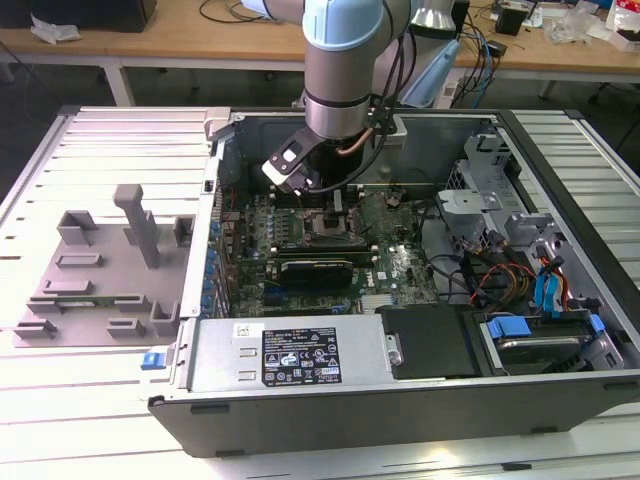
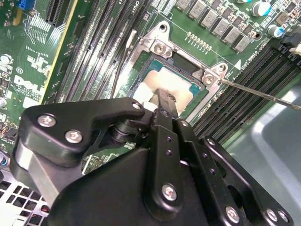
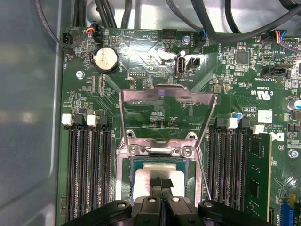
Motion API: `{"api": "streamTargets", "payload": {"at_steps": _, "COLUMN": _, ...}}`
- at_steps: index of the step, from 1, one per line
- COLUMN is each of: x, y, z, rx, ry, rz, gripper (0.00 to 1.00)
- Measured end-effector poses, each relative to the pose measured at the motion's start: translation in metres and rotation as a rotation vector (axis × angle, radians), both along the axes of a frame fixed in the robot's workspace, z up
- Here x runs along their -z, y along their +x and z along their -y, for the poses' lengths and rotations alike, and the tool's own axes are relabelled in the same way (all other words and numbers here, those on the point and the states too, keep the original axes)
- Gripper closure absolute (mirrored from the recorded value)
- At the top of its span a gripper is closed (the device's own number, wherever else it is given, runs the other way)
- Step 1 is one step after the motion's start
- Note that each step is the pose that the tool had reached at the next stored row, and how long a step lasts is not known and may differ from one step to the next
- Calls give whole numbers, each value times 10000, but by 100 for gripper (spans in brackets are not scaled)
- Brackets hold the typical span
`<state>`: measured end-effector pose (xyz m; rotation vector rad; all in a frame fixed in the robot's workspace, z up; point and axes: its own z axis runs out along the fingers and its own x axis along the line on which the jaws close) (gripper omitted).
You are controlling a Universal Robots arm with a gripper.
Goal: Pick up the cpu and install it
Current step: 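Place the cpu into insertion slot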
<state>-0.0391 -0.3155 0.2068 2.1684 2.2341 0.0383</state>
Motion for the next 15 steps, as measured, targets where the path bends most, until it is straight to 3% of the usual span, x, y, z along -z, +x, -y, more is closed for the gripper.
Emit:
{"api": "streamTargets", "payload": {"at_steps": 4, "x": -130, "y": -1, "z": 1, "rx": -1, "ry": -16, "rz": -5, "gripper": 89}}
{"api": "streamTargets", "payload": {"at_steps": 8, "x": -503, "y": -1, "z": 1, "rx": 0, "ry": -27, "rz": -4, "gripper": 89}}
{"api": "streamTargets", "payload": {"at_steps": 13, "x": -533, "y": -1, "z": 1, "rx": -1, "ry": -29, "rz": -4, "gripper": 89}}
{"api": "streamTargets", "payload": {"at_steps": 15, "x": -534, "y": -1, "z": 1, "rx": 0, "ry": -31, "rz": -109, "gripper": 89}}
